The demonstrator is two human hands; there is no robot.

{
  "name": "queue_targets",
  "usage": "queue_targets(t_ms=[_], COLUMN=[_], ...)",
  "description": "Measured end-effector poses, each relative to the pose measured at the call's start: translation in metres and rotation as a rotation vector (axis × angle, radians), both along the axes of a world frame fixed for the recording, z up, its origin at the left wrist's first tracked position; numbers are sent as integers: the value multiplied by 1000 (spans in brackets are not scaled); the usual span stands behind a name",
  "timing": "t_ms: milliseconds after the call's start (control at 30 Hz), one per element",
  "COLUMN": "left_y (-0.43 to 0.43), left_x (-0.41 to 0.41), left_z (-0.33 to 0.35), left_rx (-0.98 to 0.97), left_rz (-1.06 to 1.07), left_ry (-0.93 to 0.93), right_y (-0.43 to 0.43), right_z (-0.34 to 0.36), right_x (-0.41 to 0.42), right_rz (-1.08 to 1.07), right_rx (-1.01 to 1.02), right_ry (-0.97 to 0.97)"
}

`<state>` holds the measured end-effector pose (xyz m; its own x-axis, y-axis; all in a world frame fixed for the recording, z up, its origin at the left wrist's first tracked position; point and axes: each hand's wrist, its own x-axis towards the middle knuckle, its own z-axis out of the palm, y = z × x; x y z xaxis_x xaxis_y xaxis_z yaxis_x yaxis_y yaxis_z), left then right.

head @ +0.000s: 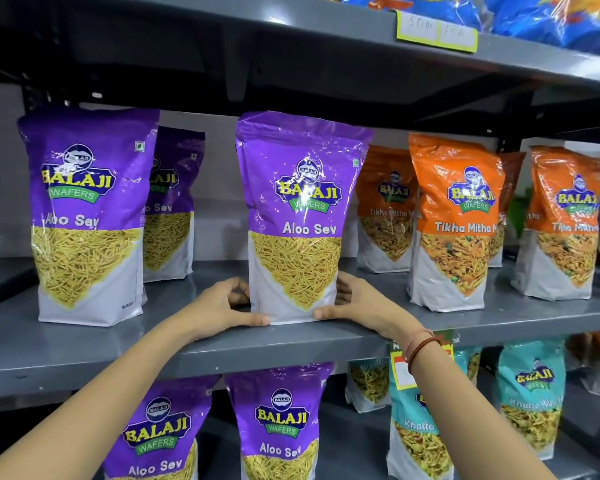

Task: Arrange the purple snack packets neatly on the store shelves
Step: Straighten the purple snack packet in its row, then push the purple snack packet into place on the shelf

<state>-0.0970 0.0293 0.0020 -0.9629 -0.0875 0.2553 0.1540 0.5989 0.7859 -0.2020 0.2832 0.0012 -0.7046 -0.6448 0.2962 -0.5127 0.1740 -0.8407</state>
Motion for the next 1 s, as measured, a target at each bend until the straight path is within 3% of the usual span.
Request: queue_targets(t_ms=[167, 267, 400, 500, 633, 700, 833, 900, 1000], left_y=[-1, -1, -9, -33, -83, -115, -178, -193, -201], left_x=[3, 10, 44, 78, 112, 122, 129, 127, 119], left_z=[0, 2, 5, 13, 29, 30, 20, 17, 12], left_rx=[-19, 12, 107, 143, 193, 241, 395, 501, 369], left_rz=[3, 12, 73, 195, 500, 666, 726, 574, 324], left_ry=[-7, 30, 266, 521, 864, 910, 539, 299, 114], right_y=[0, -1, -14, -45, -113, -150, -211, -233, -253], right_z=[-1, 3, 6, 12, 23, 23, 15, 12, 12], right_x=[0, 10, 48, 90, 135, 143, 136, 128, 116], right_rz=[13, -56, -434, -492, -297, -187, -70, -36, -40], right_rx=[-27, -167, -531, -686, -542, -367, -13, 82, 107], right_ry=[5, 73, 289, 535, 632, 586, 269, 143, 37])
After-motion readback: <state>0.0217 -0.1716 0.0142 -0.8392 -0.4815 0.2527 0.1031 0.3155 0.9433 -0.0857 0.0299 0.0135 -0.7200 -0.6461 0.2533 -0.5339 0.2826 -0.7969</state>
